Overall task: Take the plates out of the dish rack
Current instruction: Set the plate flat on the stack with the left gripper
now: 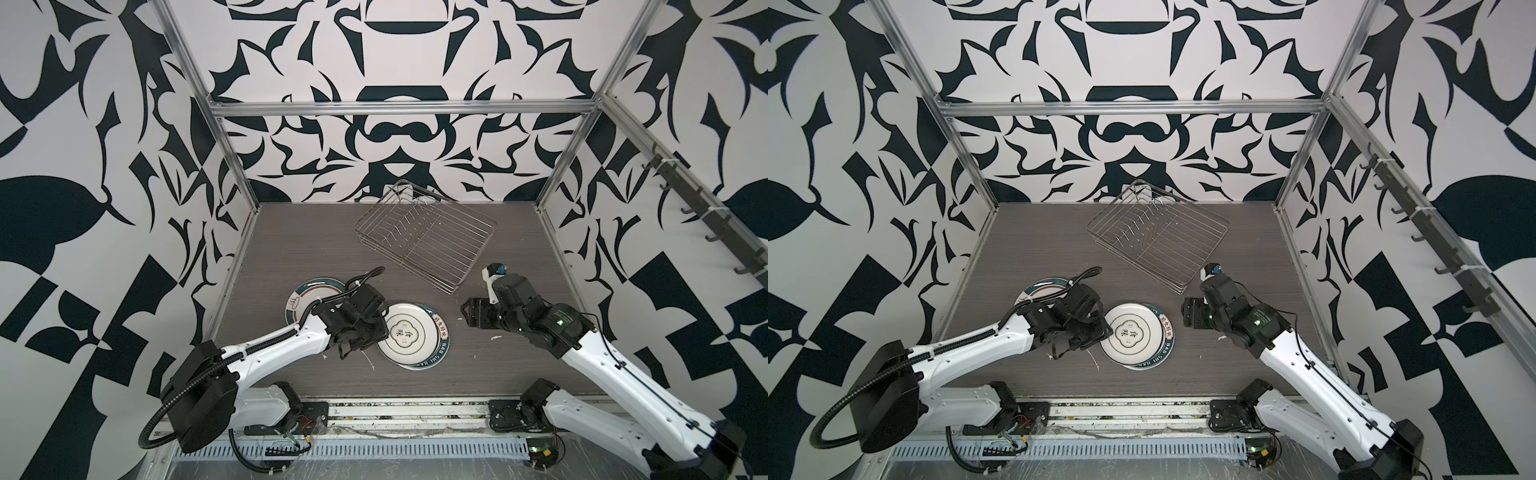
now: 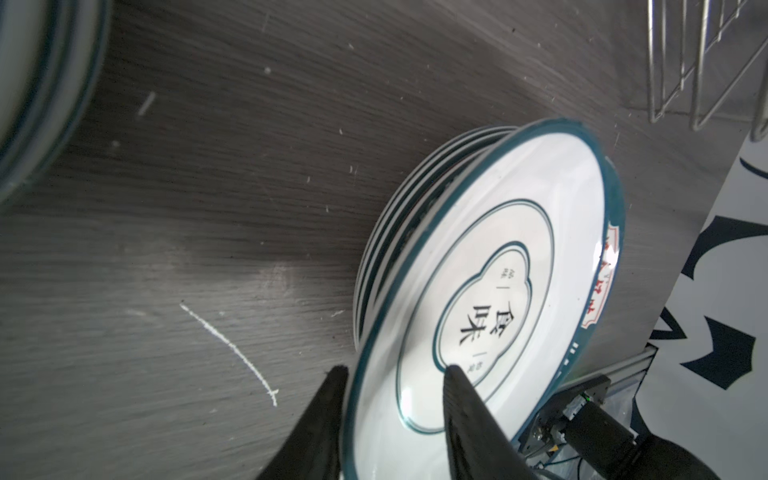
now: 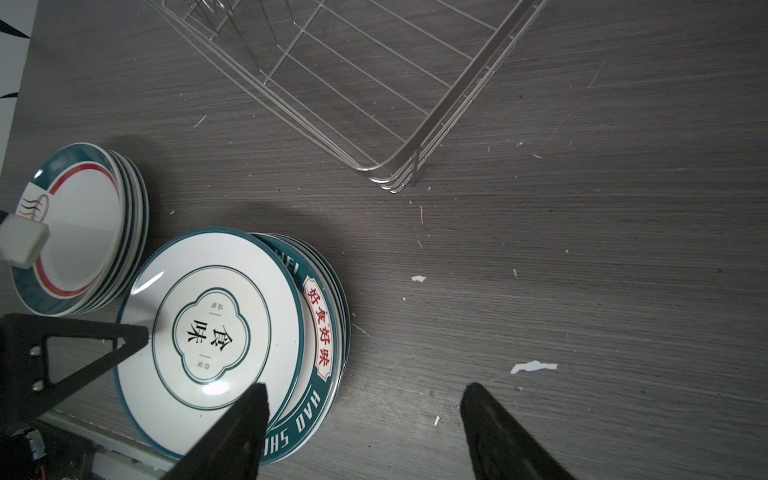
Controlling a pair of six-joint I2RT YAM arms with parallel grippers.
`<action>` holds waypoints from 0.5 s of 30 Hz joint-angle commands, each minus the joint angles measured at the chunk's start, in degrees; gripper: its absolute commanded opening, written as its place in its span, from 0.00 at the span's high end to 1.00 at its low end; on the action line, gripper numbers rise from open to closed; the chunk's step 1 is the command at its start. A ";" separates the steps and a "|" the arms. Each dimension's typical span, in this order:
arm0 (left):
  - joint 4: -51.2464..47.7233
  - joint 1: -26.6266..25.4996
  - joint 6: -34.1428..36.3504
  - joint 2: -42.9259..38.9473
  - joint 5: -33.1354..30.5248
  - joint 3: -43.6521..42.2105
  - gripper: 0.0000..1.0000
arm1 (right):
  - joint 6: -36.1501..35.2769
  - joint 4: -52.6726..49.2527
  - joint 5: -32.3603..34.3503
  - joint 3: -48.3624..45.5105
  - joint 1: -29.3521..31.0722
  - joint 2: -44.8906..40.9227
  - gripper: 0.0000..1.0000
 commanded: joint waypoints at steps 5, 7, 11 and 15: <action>-6.08 -0.96 0.62 4.54 -2.61 5.12 0.54 | -0.79 0.23 0.76 0.09 -0.12 -0.81 0.22; -7.24 -1.39 0.93 6.09 -3.04 6.63 0.54 | -0.99 -0.18 0.98 0.11 -0.20 -1.01 0.22; -8.90 -2.51 1.29 8.59 -3.91 9.46 0.52 | -1.15 -1.30 2.03 -0.01 -0.26 -1.19 0.19; -9.56 -2.83 1.50 10.04 -4.29 10.99 0.51 | -1.43 -1.64 2.29 -0.24 -0.33 -1.02 0.15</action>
